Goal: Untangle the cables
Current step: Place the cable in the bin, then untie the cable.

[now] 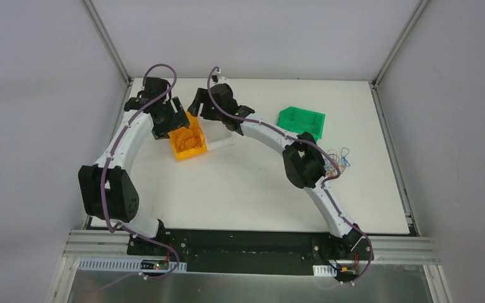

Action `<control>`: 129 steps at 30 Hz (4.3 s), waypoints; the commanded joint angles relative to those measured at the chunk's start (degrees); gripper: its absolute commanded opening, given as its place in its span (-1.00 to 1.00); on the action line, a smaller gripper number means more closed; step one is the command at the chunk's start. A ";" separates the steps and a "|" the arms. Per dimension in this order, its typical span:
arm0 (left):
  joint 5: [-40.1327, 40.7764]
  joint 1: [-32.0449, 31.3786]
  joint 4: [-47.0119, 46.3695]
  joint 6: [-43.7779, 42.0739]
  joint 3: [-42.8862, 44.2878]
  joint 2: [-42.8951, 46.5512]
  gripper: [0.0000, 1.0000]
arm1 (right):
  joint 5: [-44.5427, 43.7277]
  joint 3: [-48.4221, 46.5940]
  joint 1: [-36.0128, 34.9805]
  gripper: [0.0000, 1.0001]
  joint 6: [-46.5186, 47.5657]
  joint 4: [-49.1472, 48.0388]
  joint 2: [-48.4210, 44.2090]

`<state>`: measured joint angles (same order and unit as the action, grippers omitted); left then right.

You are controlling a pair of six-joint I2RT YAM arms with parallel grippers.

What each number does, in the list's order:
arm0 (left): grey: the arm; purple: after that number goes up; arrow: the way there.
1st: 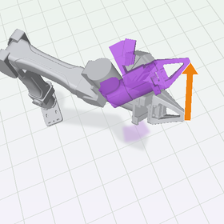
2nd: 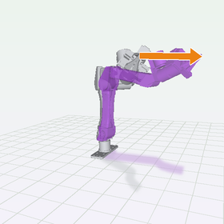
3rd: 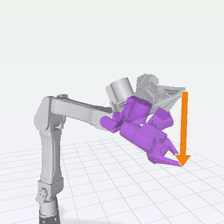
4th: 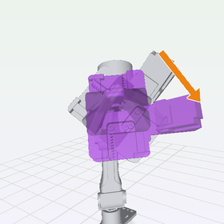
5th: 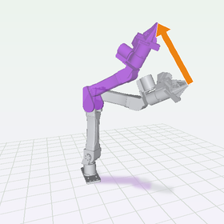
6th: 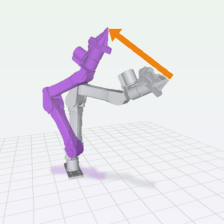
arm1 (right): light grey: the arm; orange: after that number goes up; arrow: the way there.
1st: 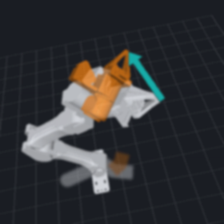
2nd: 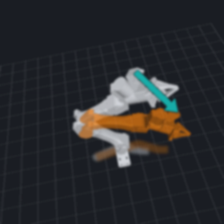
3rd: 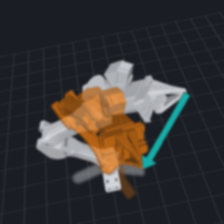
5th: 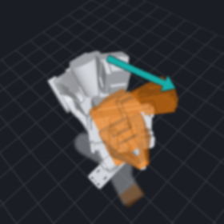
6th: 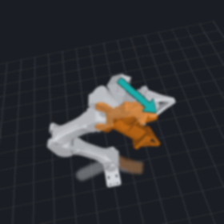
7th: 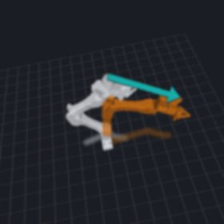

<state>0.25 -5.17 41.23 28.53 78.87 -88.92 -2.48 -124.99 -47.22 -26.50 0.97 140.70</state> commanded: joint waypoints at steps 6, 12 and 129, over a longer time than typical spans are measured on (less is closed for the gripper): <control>-5.76 -2.16 -1.95 4.31 -3.45 2.53 0.53 | 4.20 13.39 4.36 0.47 -1.58 -5.78 -18.21; -3.83 -2.77 -4.71 3.98 -4.12 -2.04 0.40 | 4.85 25.13 5.99 0.47 1.78 -8.46 -28.83; -1.98 -38.52 -14.77 -8.79 -18.19 -7.56 -0.82 | -7.61 84.91 6.20 -1.00 -1.70 13.06 -65.24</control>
<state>-5.82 -43.83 22.74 20.84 58.98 -96.92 -1.58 -41.67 -41.93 -25.56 13.47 79.37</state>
